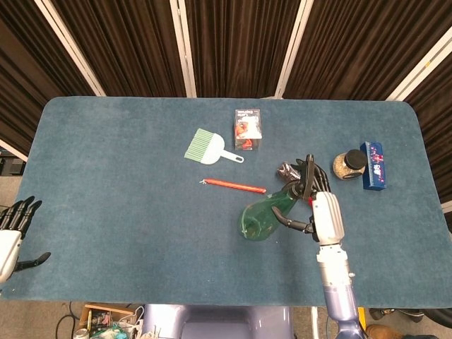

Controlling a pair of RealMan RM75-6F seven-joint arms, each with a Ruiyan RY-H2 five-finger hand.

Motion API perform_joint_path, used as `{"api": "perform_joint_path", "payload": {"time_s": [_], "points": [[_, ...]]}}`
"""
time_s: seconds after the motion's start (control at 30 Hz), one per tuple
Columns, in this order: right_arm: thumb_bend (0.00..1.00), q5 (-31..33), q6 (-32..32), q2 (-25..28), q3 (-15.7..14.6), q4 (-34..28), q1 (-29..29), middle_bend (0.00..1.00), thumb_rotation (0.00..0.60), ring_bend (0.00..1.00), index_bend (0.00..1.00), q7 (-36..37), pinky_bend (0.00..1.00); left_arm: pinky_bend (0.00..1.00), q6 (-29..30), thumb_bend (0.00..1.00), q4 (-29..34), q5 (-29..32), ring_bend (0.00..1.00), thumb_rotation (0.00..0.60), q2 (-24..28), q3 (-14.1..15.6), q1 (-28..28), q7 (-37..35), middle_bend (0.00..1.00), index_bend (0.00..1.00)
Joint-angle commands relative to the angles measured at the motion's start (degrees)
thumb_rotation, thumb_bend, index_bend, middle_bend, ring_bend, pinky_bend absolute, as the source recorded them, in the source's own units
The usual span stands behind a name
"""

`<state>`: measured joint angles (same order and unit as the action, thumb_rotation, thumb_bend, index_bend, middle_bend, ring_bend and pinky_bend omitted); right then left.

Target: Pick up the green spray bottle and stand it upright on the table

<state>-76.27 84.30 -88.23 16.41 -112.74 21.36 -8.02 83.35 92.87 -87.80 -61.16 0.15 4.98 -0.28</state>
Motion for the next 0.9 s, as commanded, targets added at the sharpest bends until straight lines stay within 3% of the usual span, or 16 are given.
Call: {"api": "perform_joint_path", "payload": {"time_s": [0.03,0.43,0.9], "points": [[0.53,-5.4,3.4,-2.6,-2.1,4.6,-0.8,0.12,0.600,0.00,0.92,0.8,0.00,0.10,0.0,0.05,-0.1,0.1,0.01,0.600,0.1,-0.1,0.0,-0.2,0.00,0.00],[0.53,-17.0,12.7,-10.6,-5.9,20.5,-2.8,0.11,0.600,0.00,0.90,3.4,0.00,0.10,-0.2,0.05,-0.1,-0.3,0.01,0.600,0.3,0.2,0.1,-0.7,0.00,0.00],[0.53,-17.0,10.5,-15.7,-8.1,30.1,-2.7,0.11,0.600,0.00,0.90,4.9,0.00,0.10,-0.6,0.05,-0.1,-0.2,0.01,0.600,0.1,0.2,0.3,-0.2,0.00,0.00]]}}
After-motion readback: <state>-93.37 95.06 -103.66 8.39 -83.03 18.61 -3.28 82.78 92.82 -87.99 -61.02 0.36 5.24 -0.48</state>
